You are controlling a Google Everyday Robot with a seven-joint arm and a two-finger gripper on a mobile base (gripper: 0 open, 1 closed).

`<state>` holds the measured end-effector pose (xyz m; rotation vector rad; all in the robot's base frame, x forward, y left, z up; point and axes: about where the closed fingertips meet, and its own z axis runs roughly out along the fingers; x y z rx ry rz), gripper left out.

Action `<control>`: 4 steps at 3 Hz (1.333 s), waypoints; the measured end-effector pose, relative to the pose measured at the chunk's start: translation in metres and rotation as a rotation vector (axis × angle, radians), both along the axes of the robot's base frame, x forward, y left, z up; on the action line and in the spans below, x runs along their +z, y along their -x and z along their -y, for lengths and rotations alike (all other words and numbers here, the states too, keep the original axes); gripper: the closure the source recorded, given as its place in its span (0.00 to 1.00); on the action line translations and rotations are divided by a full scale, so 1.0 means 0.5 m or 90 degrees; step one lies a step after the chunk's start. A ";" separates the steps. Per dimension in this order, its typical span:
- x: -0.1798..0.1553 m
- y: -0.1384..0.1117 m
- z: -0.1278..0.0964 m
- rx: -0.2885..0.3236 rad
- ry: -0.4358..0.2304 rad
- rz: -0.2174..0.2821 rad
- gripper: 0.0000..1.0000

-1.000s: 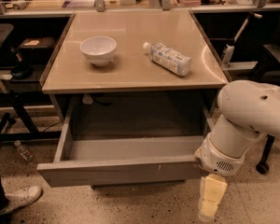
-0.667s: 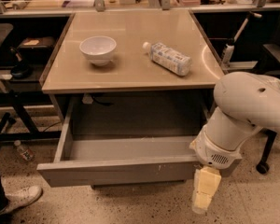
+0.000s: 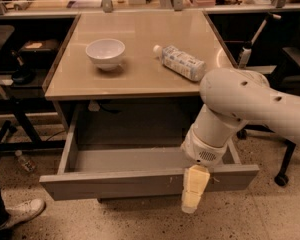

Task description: Open top drawer

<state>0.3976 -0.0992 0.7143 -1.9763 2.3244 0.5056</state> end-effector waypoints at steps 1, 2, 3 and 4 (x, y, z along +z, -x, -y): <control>-0.063 0.019 -0.013 0.015 0.014 -0.043 0.00; -0.103 0.048 0.022 0.006 0.035 -0.083 0.00; -0.112 0.063 0.038 0.001 0.044 -0.097 0.00; -0.106 0.083 0.061 -0.011 0.042 -0.108 0.00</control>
Offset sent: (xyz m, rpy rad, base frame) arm -0.0388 -0.0307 -0.0743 -0.0882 0.2024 -0.0113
